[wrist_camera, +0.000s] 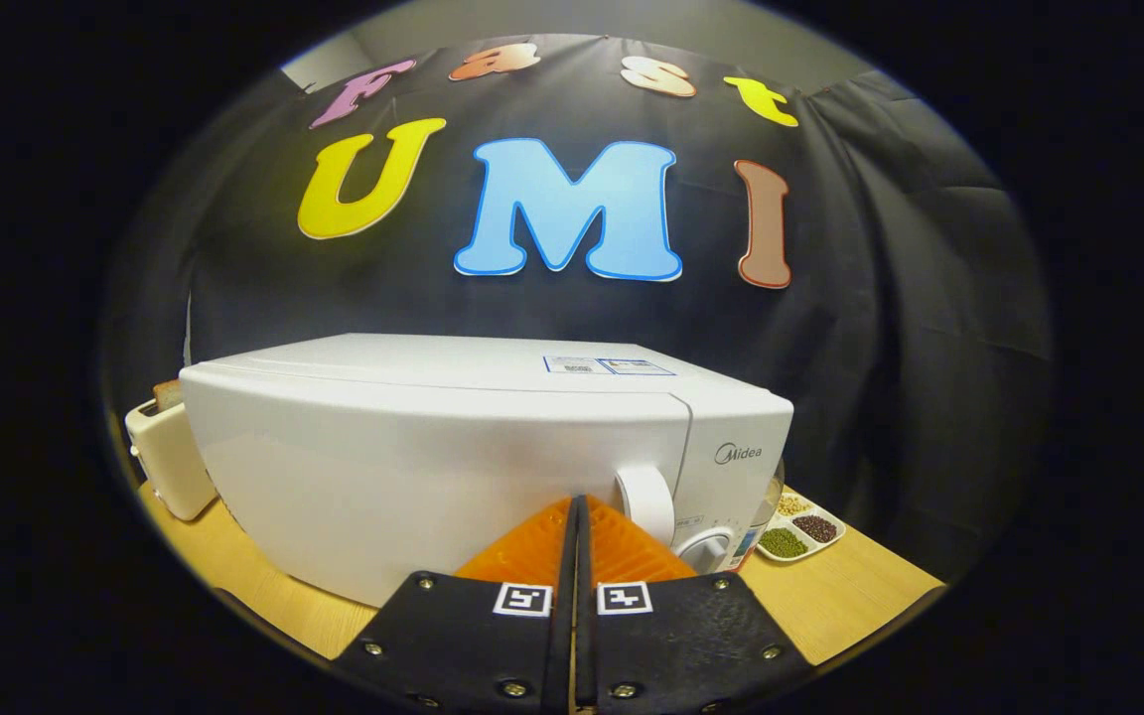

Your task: Open the microwave, put the food inside, and close the microwave door.

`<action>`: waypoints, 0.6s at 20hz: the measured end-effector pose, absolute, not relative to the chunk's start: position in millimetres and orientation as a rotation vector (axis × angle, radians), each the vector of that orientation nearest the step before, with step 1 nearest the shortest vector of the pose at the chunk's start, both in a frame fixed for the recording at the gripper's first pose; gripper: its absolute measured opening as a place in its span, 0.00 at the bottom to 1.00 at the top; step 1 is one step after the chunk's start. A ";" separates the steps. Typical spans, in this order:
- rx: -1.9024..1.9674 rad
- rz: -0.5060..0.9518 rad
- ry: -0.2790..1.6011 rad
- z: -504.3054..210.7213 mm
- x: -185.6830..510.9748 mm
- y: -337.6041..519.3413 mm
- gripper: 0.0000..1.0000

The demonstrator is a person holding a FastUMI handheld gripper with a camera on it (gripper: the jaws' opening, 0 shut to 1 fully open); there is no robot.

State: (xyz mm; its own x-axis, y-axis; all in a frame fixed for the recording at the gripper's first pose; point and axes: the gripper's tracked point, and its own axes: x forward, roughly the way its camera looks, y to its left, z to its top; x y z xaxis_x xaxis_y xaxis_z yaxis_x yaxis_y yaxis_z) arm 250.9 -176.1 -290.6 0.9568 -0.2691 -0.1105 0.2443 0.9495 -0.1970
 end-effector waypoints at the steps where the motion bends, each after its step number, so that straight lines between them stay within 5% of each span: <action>1: -0.175 -0.254 0.153 -291.2 249.3 -176.4 0.02; 12: -0.111 -0.117 0.138 -231.6 137.1 -82.9 0.02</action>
State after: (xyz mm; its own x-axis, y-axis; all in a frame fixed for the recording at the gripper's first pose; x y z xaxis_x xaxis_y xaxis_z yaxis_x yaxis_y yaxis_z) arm 137.1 -82.9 -231.6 0.9837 -0.1243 -0.1300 0.1090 0.9869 -0.1187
